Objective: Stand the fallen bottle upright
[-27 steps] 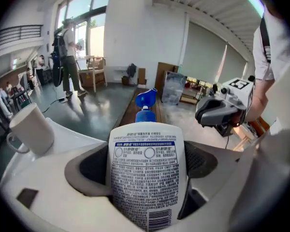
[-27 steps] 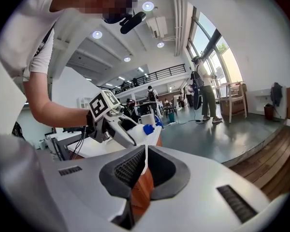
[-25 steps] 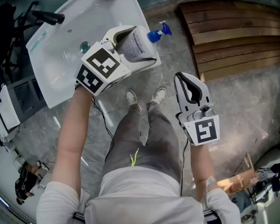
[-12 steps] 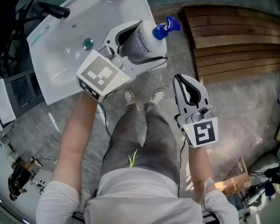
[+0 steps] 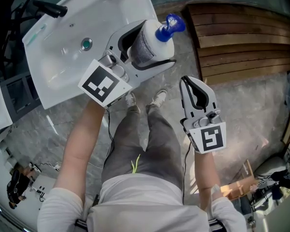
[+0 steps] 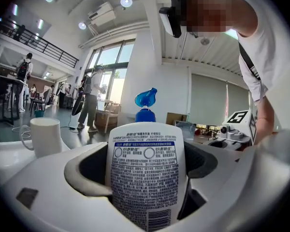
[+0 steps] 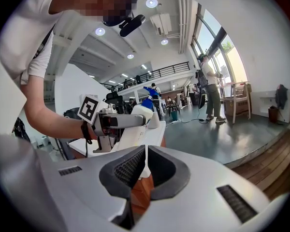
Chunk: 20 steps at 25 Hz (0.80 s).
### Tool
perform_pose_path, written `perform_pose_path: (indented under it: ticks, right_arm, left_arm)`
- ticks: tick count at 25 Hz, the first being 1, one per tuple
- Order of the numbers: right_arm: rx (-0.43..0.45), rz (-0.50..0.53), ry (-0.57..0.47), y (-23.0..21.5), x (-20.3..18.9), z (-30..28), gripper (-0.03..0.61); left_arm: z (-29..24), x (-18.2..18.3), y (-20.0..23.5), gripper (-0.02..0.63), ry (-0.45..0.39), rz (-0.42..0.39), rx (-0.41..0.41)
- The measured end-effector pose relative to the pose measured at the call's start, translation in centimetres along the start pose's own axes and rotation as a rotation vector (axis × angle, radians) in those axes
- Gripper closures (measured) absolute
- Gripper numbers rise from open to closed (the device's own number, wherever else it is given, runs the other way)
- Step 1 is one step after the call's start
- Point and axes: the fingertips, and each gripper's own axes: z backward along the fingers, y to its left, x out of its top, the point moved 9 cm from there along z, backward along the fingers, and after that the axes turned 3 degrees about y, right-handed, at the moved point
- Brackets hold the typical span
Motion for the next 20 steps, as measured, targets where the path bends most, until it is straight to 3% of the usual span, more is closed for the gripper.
perform_pose_path:
  ticks: [3, 6, 10, 16, 20]
  right_arm:
    - [0.002, 0.002, 0.006, -0.1, 0.0, -0.2, 0.537]
    - [0.005, 0.006, 0.008, -0.2, 0.1, -0.6, 0.537]
    - [0.0, 0.014, -0.004, -0.3, 0.7, -1.3, 0.537]
    - [-0.004, 0.04, -0.033, -0.7, 2.0, -2.2, 0.537]
    - [-0.002, 0.06, -0.067, -0.5, 3.5, -2.9, 0.537]
  left_arm:
    - [0.0, -0.2, 0.0, 0.15, -0.089, 0.009, -0.021]
    - [0.0, -0.2, 0.0, 0.15, -0.12, 0.023, -0.065]
    - [-0.1, -0.9, -0.3, 0.15, -0.101, -0.029, -0.141]
    - [0.3, -1.4, -0.6, 0.15, -0.099, -0.025, -0.18]
    - [0.7, -1.8, -0.5, 0.15, -0.074, -0.071, -0.207]
